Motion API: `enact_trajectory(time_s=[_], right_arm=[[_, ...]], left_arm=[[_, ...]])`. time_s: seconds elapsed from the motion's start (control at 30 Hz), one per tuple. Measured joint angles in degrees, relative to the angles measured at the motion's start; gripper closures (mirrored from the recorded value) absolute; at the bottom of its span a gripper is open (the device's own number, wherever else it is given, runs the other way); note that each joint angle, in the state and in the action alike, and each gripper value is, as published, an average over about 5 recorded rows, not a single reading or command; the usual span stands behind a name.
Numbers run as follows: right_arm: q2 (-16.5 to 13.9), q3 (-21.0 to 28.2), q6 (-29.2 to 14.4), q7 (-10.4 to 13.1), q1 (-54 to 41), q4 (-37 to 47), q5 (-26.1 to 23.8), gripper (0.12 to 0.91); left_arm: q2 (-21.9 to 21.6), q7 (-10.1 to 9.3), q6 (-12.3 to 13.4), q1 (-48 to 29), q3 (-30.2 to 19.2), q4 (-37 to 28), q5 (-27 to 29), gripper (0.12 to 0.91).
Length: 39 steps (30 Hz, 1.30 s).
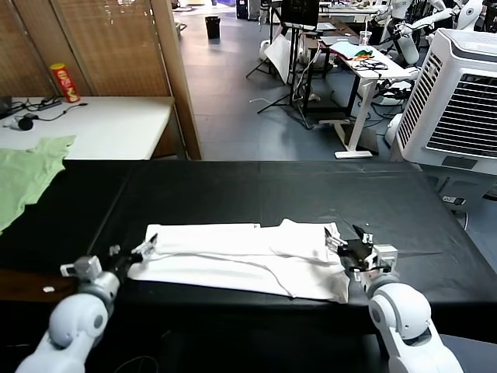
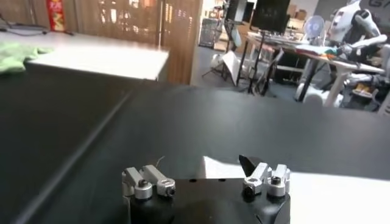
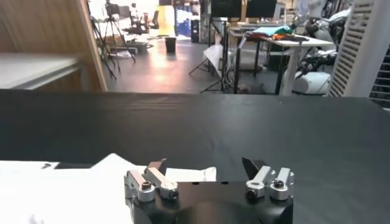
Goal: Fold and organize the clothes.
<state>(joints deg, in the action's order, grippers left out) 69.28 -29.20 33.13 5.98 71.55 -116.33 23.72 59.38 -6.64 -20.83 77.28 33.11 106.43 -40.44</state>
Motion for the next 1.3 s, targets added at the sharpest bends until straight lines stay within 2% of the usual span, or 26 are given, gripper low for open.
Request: enact_trajectory(time_s=[0.13,0.2,0.33,0.5,0.6,0.77,0.87,1.13,1.2,1.3], right_arm=[[-0.17,-0.12,0.18,0.00,0.52,-1.09,0.24,0.227],[-0.19,-0.19,0.20,0.00,0.68,-1.41,0.23,0.227],[-0.02,-0.23,0.18,0.01,1.01,-1.96,0.00,0.227],[0.12,-0.26,0.03,-0.04,1.32,-2.58,-0.41,0.227],[0.21,-0.40,0.03,-0.02,1.34,-2.88,-0.48,0.227],[0.36,-1.00,0.45,0.08,1.63,-3.65,-0.52,0.227],[0.51,-1.51,0.60,0.10,2.16,-4.05,-0.52,0.227],[1.22,-2.33,0.36,0.09,3.69,-4.53,-0.89,0.227],[1.45,-2.30,0.32,0.09,3.91,-4.65,-1.21,0.227],[1.84,-2.19,0.29,0.10,4.17,-4.84,-1.74,0.227]], left_arm=[[1.54,0.65,0.54,2.07,-0.01,0.16,1.19,0.244],[2.07,1.11,0.82,2.54,-0.10,0.19,1.86,0.290],[2.92,1.81,1.33,2.76,-0.67,-0.05,4.27,0.479],[3.51,2.06,1.69,2.52,-1.30,-1.03,6.70,0.762],[3.37,2.58,2.40,2.54,-1.61,-1.36,9.88,0.860],[2.02,2.98,5.14,2.65,-0.93,-2.41,17.59,0.862],[0.12,3.08,7.30,3.18,0.23,-3.44,20.23,0.864],[-9.92,3.02,12.10,4.06,5.37,-8.12,21.11,0.864],[-12.24,2.85,12.53,3.85,6.46,-9.22,21.21,0.864],[-13.88,2.52,11.74,3.99,7.04,-9.29,21.25,0.864]])
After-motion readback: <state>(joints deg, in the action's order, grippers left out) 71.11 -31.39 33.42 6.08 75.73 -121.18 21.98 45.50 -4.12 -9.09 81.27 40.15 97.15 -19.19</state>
